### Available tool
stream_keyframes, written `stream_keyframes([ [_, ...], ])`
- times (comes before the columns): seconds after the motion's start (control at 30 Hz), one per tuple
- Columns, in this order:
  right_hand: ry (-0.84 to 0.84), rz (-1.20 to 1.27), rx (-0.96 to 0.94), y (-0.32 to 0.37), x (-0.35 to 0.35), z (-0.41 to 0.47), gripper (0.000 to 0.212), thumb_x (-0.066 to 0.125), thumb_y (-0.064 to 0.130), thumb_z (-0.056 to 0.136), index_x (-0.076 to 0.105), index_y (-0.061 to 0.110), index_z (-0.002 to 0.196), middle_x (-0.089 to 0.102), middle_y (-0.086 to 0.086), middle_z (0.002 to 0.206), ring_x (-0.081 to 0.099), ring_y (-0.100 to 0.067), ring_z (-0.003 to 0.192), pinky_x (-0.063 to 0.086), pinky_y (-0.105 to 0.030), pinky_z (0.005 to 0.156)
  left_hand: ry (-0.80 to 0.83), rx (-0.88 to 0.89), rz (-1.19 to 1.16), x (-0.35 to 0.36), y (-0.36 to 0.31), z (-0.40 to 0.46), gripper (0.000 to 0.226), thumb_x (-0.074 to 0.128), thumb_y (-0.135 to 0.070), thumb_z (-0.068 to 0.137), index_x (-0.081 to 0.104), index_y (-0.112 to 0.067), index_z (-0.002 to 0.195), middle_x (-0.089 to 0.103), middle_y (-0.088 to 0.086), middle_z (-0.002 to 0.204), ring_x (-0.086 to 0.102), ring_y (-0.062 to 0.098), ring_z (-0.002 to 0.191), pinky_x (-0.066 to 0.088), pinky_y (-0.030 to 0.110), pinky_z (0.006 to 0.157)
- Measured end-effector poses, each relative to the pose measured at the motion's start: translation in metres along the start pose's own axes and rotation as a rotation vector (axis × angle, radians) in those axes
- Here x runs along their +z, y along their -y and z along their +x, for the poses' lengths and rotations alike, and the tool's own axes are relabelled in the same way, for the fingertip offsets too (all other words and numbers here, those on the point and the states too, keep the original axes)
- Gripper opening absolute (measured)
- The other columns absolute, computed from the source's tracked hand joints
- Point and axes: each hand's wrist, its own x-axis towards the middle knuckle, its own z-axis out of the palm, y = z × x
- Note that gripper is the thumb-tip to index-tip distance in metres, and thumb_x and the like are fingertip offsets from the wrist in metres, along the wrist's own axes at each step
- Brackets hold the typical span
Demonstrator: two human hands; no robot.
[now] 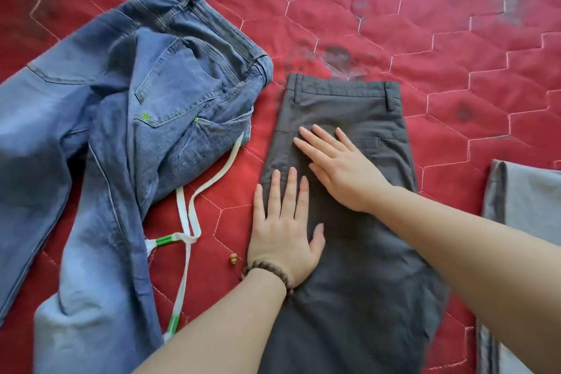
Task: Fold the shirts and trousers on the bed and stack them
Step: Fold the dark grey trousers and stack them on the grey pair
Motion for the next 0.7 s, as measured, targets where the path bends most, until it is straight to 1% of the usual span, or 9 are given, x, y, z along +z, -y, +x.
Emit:
stream_keyframes([
  [0.17, 0.009, -0.104, 0.293, -0.026, -0.007, 0.060, 0.053, 0.010, 0.050, 0.100, -0.001, 0.040, 0.151, -0.003, 0.011, 0.161, -0.009, -0.015, 0.148, -0.012, -0.054, 0.116, 0.004, 0.004, -0.009, 0.002, 0.001, 0.001, 0.079, 0.041, -0.051, 0.085, 0.027, -0.010, 0.150, 0.015, 0.013, 0.160, 0.009, 0.033, 0.148, 0.011, 0.058, 0.116],
  [0.27, -0.093, -0.110, 0.675, -0.050, -0.016, 0.053, 0.059, 0.011, 0.051, 0.100, 0.000, 0.029, 0.153, -0.011, -0.003, 0.161, -0.014, -0.021, 0.147, -0.012, -0.056, 0.115, -0.003, 0.005, -0.002, 0.002, 0.001, 0.000, 0.079, 0.042, -0.052, 0.084, 0.026, -0.012, 0.151, 0.016, 0.012, 0.160, 0.011, 0.033, 0.148, 0.012, 0.058, 0.116],
  [0.3, -0.158, -0.135, 0.708, -0.050, -0.018, 0.043, 0.060, 0.014, 0.049, 0.100, 0.003, 0.024, 0.154, -0.009, -0.005, 0.161, -0.011, -0.021, 0.148, -0.012, -0.056, 0.115, -0.003, 0.005, -0.006, 0.002, 0.001, 0.000, 0.080, 0.042, -0.052, 0.084, 0.027, -0.012, 0.151, 0.016, 0.011, 0.160, 0.011, 0.033, 0.147, 0.013, 0.058, 0.116],
  [0.37, -0.214, -0.099, 0.526, -0.033, -0.017, 0.016, 0.062, 0.020, 0.049, 0.099, 0.011, 0.019, 0.153, -0.001, -0.005, 0.161, -0.003, -0.021, 0.149, -0.009, -0.053, 0.116, -0.017, 0.004, -0.006, 0.003, 0.001, 0.000, 0.079, 0.042, -0.052, 0.084, 0.028, -0.012, 0.150, 0.017, 0.012, 0.159, 0.012, 0.033, 0.147, 0.013, 0.058, 0.116],
  [0.43, -0.073, -0.136, 0.211, -0.016, -0.007, -0.022, 0.063, 0.020, 0.053, 0.098, 0.016, 0.023, 0.153, 0.008, -0.002, 0.161, 0.005, -0.019, 0.149, -0.003, -0.053, 0.118, -0.025, 0.007, 0.004, 0.005, 0.001, 0.000, 0.079, 0.041, -0.052, 0.084, 0.028, -0.011, 0.150, 0.018, 0.012, 0.159, 0.013, 0.033, 0.147, 0.013, 0.058, 0.116],
  [0.47, -0.014, -0.205, 0.186, -0.019, -0.004, -0.043, 0.063, 0.018, 0.055, 0.097, 0.013, 0.027, 0.153, 0.010, 0.000, 0.161, 0.005, -0.018, 0.149, -0.004, -0.054, 0.118, -0.028, 0.007, 0.010, 0.005, 0.001, 0.000, 0.079, 0.041, -0.052, 0.084, 0.027, -0.012, 0.151, 0.018, 0.012, 0.159, 0.013, 0.033, 0.147, 0.012, 0.057, 0.116],
  [0.6, -0.071, -0.214, 0.862, -0.051, -0.008, -0.094, 0.062, 0.017, 0.046, 0.100, 0.009, 0.016, 0.154, -0.004, -0.005, 0.161, -0.009, -0.023, 0.148, -0.007, -0.060, 0.115, -0.045, -0.001, 0.028, 0.006, 0.001, -0.001, 0.077, 0.035, -0.053, 0.086, 0.026, -0.012, 0.151, 0.018, 0.012, 0.159, 0.013, 0.033, 0.147, 0.012, 0.057, 0.116],
  [0.63, -0.126, -0.171, 0.886, -0.038, -0.007, -0.100, 0.062, 0.019, 0.042, 0.101, 0.013, 0.010, 0.153, -0.002, -0.008, 0.161, -0.007, -0.024, 0.148, -0.004, -0.060, 0.115, -0.043, -0.004, 0.037, 0.006, 0.000, -0.001, 0.077, 0.033, -0.053, 0.086, 0.025, -0.013, 0.151, 0.018, 0.011, 0.159, 0.012, 0.033, 0.147, 0.012, 0.056, 0.116],
  [0.7, -0.214, -0.097, 0.659, 0.019, 0.005, -0.111, 0.062, 0.024, 0.042, 0.098, 0.020, 0.008, 0.151, 0.009, -0.008, 0.160, 0.002, -0.023, 0.149, -0.002, -0.057, 0.117, -0.026, -0.014, 0.066, 0.004, 0.000, -0.002, 0.074, 0.027, -0.053, 0.089, 0.020, -0.017, 0.152, 0.014, 0.010, 0.160, 0.009, 0.032, 0.148, 0.010, 0.056, 0.117],
])
